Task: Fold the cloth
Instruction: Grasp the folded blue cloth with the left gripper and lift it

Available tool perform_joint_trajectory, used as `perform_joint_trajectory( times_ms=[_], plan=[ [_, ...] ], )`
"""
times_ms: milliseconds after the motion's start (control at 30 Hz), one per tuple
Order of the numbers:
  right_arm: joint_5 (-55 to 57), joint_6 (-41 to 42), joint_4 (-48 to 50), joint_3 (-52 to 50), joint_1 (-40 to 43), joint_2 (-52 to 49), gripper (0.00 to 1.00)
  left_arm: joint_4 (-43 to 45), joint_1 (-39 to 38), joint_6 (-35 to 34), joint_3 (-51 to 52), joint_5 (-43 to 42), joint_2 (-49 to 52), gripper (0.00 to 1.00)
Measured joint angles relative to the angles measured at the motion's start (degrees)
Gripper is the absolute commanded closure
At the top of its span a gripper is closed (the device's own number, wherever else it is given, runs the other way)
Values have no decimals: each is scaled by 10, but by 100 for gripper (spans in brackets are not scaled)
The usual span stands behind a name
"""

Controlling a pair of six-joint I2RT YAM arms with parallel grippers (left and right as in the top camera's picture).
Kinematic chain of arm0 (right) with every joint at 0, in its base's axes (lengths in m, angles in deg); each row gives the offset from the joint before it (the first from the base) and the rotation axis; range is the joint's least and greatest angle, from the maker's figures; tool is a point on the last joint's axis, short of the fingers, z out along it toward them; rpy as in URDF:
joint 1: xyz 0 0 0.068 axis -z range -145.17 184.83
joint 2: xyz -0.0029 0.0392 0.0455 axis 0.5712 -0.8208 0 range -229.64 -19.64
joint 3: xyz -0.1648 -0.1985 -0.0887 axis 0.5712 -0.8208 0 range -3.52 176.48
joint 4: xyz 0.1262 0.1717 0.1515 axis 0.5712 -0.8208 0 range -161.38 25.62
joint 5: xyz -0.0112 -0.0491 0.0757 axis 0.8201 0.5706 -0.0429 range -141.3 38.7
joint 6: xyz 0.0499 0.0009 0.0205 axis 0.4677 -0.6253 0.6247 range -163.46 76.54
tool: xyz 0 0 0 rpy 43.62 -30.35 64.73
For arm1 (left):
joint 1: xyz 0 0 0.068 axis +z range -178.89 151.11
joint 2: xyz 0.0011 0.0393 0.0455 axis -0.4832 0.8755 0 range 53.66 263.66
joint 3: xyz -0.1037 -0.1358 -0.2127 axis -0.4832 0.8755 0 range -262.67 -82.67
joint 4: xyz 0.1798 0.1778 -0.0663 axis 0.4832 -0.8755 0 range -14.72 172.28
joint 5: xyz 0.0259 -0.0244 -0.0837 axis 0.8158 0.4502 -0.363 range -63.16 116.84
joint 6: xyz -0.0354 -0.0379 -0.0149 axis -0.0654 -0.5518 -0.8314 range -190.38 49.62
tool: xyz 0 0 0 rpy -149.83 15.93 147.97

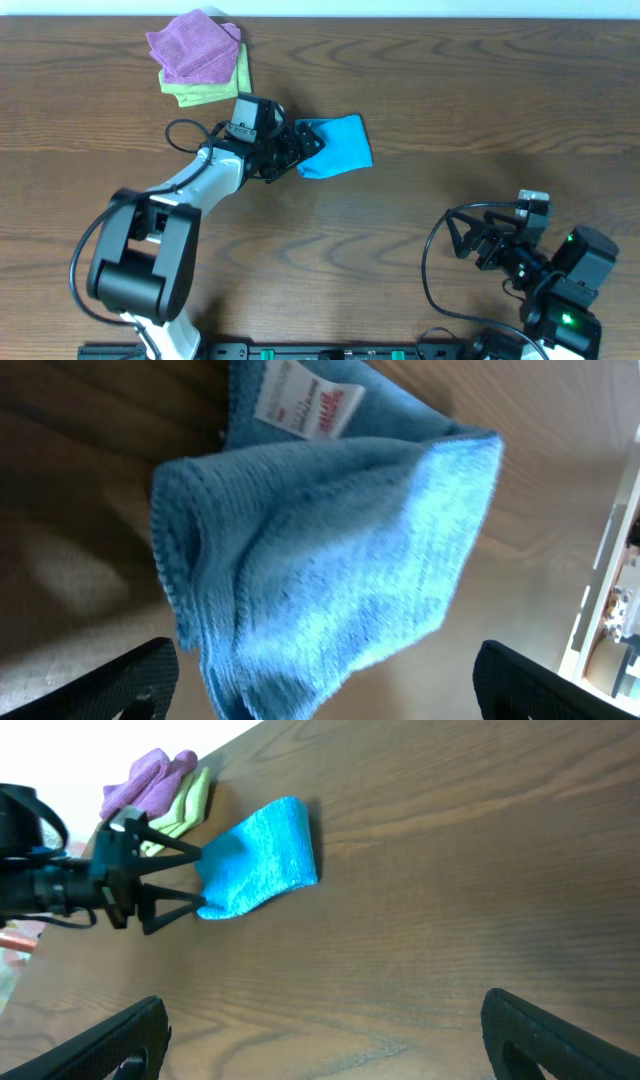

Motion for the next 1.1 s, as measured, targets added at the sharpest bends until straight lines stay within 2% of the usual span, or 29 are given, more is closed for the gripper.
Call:
perform_joint_trajectory(
  times_ms=[133,233,267,367,467,533,633,967,1100],
  plan=[
    [0,1,0,0,0,0,1,34,0,-12,0,-3,31,5],
    [0,1,0,0,0,0,1,64,0,-22,0,-5,39,0],
    [0,1,0,0,0,0,1,78,0,-26,0,-7,43,6],
    [0,1,0,0,0,0,1,117,-2,-41,-1,-14,59,10],
    [0,1,0,0,0,0,1,169,-10,-53,-5,-24,84,28],
    [0,1,0,0,0,0,1,213,-19,-64,-10,-36,110,59],
    [0,1,0,0,0,0,1,266,-26,-68,-9,-60,148,94],
    [-1,1,0,0,0,0,1,353,-26,-85,-10,-99,173,94],
    [-1,1,0,0,0,0,1,359,-25,-108,-64,-131,177,94]
  ],
)
